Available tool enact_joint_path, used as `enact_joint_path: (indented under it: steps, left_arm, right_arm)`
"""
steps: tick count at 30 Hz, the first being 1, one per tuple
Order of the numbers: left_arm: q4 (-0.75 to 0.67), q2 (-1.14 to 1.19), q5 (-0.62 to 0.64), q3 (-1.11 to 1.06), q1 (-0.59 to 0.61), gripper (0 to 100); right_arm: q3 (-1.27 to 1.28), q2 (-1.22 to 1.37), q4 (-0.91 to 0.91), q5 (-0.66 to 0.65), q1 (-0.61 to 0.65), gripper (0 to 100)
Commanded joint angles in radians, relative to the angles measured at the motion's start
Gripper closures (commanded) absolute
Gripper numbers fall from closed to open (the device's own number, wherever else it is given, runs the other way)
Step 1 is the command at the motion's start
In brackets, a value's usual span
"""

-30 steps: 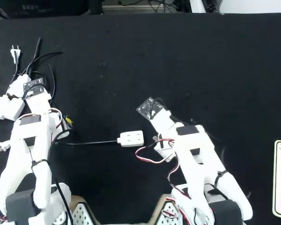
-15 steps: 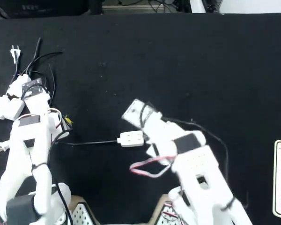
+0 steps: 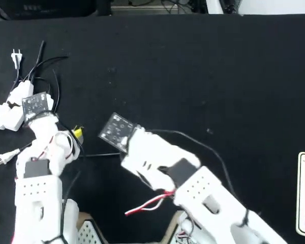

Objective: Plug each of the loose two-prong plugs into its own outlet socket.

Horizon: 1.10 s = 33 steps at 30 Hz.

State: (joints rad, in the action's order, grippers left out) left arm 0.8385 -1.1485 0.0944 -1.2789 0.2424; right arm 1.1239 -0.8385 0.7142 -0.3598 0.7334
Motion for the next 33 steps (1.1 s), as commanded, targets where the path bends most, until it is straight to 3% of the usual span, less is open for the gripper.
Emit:
enact_joint_path:
  steps: [1,8,20,33]
  left_arm:
    - [0.003,-0.117,0.011,-0.013,-0.016,77]
    - [0.003,-0.301,0.011,-0.096,-0.091,77]
    - [0.011,-0.658,-0.041,-0.286,-0.205,77]
    - [0.011,-0.671,-0.066,-0.312,-0.205,77]
  right_arm:
    - [-0.008,0.11,-0.143,0.066,0.04,98.8]
    - [-0.007,0.219,-0.204,0.109,0.144,98.8]
    - [0.004,0.219,-0.207,0.109,0.152,98.8]
    - [0.036,0.054,-0.14,0.109,0.15,98.8]
